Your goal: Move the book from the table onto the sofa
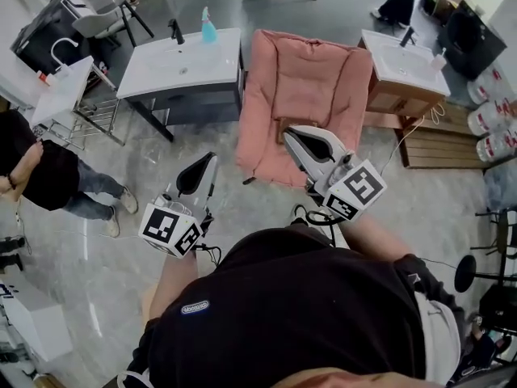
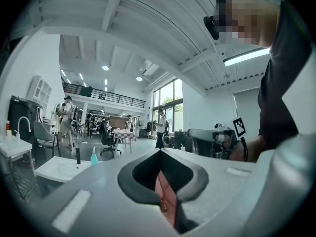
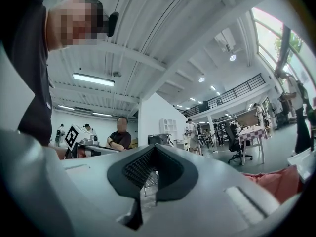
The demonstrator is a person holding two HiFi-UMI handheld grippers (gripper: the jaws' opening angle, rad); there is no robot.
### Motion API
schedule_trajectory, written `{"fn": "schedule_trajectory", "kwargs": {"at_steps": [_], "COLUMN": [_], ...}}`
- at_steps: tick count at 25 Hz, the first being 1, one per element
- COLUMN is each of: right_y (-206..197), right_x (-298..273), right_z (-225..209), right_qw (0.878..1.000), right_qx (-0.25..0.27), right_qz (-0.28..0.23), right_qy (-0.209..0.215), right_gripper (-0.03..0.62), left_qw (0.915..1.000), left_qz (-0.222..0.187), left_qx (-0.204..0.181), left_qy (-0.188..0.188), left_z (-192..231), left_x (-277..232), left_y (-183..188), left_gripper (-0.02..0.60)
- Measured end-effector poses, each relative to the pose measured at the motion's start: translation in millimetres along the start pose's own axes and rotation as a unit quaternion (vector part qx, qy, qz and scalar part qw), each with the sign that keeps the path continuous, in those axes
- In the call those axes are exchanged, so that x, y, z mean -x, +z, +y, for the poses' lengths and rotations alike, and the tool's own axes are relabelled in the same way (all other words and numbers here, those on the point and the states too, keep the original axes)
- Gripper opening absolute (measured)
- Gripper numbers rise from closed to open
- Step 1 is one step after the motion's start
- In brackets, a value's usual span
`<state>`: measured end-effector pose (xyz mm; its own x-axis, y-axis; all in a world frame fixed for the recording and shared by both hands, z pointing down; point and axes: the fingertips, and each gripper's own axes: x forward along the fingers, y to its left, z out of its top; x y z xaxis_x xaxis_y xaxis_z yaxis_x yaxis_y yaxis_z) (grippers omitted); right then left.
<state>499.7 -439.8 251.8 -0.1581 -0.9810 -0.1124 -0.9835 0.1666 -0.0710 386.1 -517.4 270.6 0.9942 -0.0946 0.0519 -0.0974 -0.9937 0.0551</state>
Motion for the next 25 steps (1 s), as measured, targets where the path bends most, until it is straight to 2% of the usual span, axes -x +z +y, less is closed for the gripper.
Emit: {"fn": "schedule_trajectory", "kwargs": {"at_steps": [8,13,25], "right_y": [7.6,-0.9,-6.6], "right_x": [13.2,16.5,22.6], "right_z": [24.5,26.3,28.7], "right_qw": [1.0,1.0,1.0], "right_qx": [0.007,-0.01,-0.001], "right_qz": [-0.001,0.009,0.011], "right_qy": [-0.003,-0.011,-0.022], "right_gripper": [0.029,0.029,0.029], "left_qw": [0.9998,0.9999,0.9999], "left_qz": [-0.01,-0.003,-0.007], "left_qx": [-0.01,-0.006,-0.004], "left_qy": [-0.012,-0.015,-0.01], "left_z": [-7.6,-10.0,-12.8], "left_x": [12.3,14.3,13.3], "left_y": [8.1,4.8,-0.6], "left_gripper": [0.002,0.002,0.002]}}
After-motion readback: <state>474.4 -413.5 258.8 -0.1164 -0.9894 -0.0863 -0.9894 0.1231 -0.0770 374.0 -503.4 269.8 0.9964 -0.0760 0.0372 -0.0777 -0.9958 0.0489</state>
